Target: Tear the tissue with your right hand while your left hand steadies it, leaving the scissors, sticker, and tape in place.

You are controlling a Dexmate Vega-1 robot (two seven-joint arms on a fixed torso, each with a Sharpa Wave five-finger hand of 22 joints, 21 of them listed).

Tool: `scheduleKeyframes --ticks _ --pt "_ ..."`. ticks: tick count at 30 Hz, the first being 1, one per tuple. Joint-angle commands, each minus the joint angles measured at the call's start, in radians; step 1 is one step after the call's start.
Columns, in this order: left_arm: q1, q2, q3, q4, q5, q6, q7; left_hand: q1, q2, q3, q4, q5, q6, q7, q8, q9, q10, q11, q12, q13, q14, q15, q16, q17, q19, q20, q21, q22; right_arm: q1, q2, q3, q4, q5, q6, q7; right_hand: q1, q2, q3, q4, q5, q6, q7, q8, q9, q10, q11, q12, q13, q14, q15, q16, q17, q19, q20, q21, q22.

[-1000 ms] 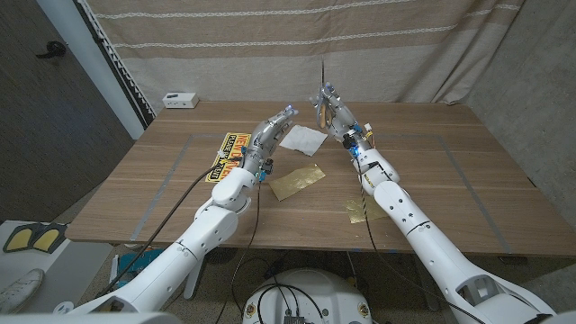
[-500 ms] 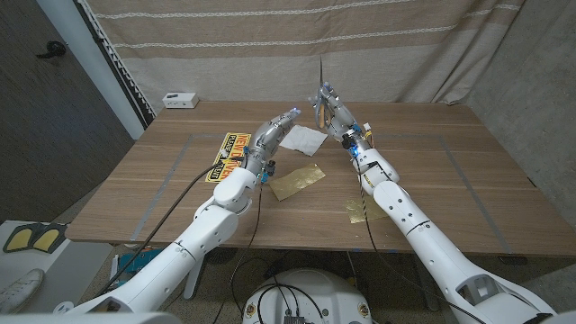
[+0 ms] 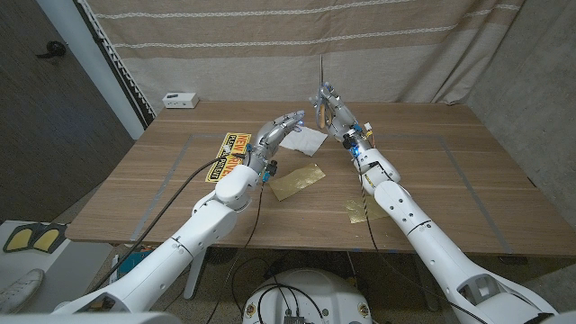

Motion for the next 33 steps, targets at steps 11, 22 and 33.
scheduleKeyframes --ticks 11,22,33 --pt "-0.035 0.019 0.02 -0.025 0.005 0.123 -0.004 0.036 -0.028 -0.066 -0.001 0.006 -0.01 0.013 -0.008 0.006 0.224 0.002 0.095 -0.011 0.298 -0.162 0.189 0.021 0.204 -0.055 0.329 0.343 0.004 -0.005 -0.002 0.004 0.016 -0.019 0.022 0.069 0.084 0.016 0.013 0.004 0.01 -0.004 -0.008 0.003 0.007 -0.007 0.003 0.004 0.02 -0.087 0.002 0.001 -0.003 -0.16 0.009 0.0" --pt "-0.048 0.015 0.027 -0.017 -0.022 0.127 -0.034 0.023 -0.039 -0.109 0.01 -0.003 -0.009 0.005 -0.004 0.01 0.439 0.002 0.143 -0.117 0.607 -0.167 0.255 0.069 0.41 -0.166 0.696 0.676 0.001 -0.003 -0.002 0.001 0.017 -0.019 0.022 0.068 0.083 0.017 0.013 0.003 0.01 -0.003 -0.012 0.003 0.007 -0.007 0.002 0.004 0.021 -0.087 0.002 -0.001 -0.001 -0.16 0.014 0.0" --pt "-0.042 -0.023 0.005 0.027 -0.176 0.105 -0.127 0.019 -0.052 -0.134 0.004 0.003 0.137 0.032 0.015 0.009 0.572 0.002 0.267 -0.015 0.789 -0.164 0.365 0.161 0.508 -0.172 0.774 0.675 -0.001 -0.004 -0.002 -0.004 0.026 -0.027 0.027 0.068 0.082 0.017 0.013 0.002 0.012 -0.002 -0.016 0.003 0.008 -0.007 0.0 0.004 0.021 -0.087 0.001 -0.003 0.001 -0.16 0.018 0.0"
